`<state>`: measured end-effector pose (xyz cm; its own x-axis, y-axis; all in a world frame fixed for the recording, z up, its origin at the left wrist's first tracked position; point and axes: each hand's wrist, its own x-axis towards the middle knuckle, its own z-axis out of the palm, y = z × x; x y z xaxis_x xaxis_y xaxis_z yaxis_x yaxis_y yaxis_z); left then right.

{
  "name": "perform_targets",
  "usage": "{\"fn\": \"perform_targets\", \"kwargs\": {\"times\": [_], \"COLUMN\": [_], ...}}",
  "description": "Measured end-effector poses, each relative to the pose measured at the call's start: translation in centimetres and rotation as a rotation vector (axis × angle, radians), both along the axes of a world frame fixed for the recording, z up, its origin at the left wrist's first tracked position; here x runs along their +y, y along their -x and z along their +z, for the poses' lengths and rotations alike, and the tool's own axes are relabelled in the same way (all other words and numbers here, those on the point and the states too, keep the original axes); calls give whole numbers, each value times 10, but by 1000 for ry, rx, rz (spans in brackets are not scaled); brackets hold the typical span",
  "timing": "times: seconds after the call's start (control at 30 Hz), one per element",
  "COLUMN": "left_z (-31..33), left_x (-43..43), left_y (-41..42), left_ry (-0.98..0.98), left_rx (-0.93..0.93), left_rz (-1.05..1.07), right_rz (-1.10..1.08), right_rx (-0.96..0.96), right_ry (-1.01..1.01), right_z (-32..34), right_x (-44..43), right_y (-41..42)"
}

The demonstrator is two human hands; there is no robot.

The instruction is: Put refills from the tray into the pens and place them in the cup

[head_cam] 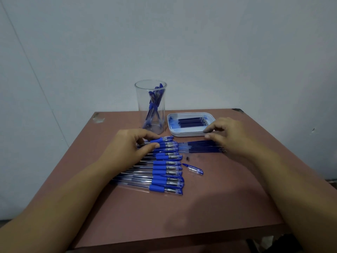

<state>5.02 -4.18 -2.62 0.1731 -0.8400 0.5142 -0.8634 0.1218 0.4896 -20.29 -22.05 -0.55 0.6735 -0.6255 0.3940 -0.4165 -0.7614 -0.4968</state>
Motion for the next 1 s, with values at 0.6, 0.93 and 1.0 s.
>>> {"fn": "perform_targets", "kwargs": {"times": [0.6,0.93,1.0], "left_z": [0,2,2], "left_x": [-7,-7,-7], "left_y": [-7,-5,-5], "left_ry": [-4,-20,-21], "left_rx": [-57,-41,-47], "left_rz": [-18,9,10], "right_rz": [9,3,-9], "right_rx": [380,413,345], "right_ry": [-91,-90,-68], "right_z": [12,14,22], "right_x": [-54,-54,-46], "right_y": [-68,-65,-58]}}
